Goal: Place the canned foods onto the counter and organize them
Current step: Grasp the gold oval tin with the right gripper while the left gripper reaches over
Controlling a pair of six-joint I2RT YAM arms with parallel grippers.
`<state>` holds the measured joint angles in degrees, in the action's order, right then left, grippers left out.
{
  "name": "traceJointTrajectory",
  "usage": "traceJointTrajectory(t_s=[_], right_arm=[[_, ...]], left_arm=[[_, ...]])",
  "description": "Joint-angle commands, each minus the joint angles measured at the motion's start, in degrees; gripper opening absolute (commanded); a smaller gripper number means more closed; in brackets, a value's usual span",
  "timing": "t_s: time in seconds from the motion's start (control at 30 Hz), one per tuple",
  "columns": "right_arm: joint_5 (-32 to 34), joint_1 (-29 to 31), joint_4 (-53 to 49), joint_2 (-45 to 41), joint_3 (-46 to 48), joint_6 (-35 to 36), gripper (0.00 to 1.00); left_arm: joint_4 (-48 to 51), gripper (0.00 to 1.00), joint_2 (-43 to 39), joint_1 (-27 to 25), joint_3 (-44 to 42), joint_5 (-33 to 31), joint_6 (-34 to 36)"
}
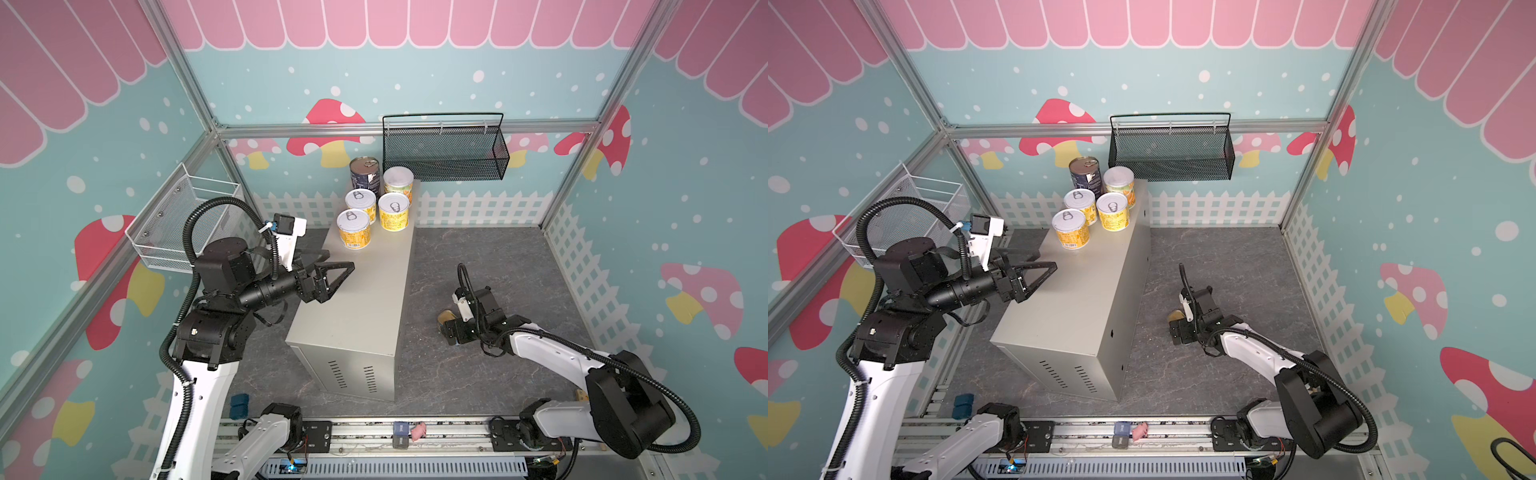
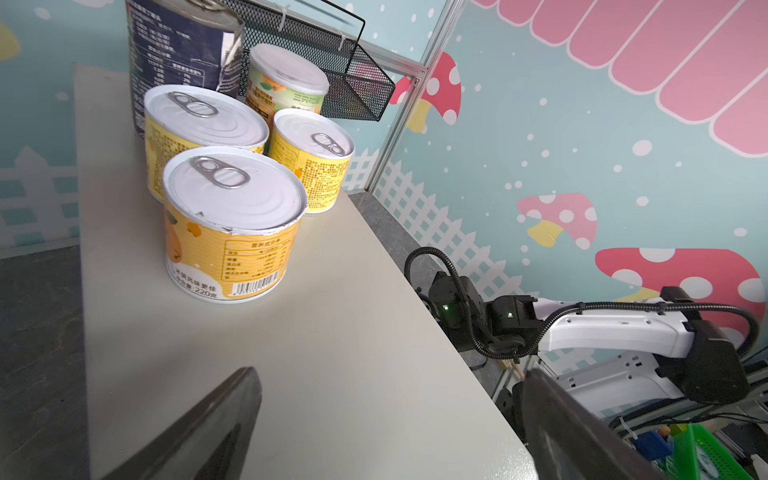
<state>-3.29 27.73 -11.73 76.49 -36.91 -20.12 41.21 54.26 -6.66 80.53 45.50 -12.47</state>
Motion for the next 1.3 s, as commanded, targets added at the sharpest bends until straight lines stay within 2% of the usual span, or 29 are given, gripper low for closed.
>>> traceJointTrajectory(t_s=[0.0, 0.07, 0.17, 0.33, 0.57, 0.93, 1.27], right_arm=[[1.7, -0.1, 2.7, -0.3, 1.6, 0.7, 0.93], [1.9, -0.1, 3.1, -0.6, 2.3, 1.0, 0.91], [1.1, 0.0, 3.6, -0.2, 3.0, 1.2, 0.89], [0.6, 0.0, 4.2, 0.2, 3.3, 0.9, 0.87], [-1.7, 0.0, 6.1, 0.3, 4.4, 0.8, 0.81], [-4.2, 0.6, 8.0, 2.8, 4.2, 1.6, 0.7], [-2.8, 1.4, 7.2, -0.6, 3.9, 2.2, 0.55]], left_arm=[[1.8, 0.99, -0.6, -1.5, -0.2, 5.9, 2.9], [4.0, 0.99, -0.2, -5.4, 0.3, 6.7, 5.4], [9.8, 0.99, 2.5, -11.8, 3.7, 4.1, 9.0], [16.6, 0.99, 8.3, -24.3, 9.0, -9.5, 13.0], [19.8, 0.99, 16.6, -36.4, 15.0, -20.0, 15.4], [22.4, 0.99, 25.6, -45.9, 23.3, -28.1, 16.2], [22.8, 0.99, 27.2, -48.9, 27.1, -34.8, 15.8]])
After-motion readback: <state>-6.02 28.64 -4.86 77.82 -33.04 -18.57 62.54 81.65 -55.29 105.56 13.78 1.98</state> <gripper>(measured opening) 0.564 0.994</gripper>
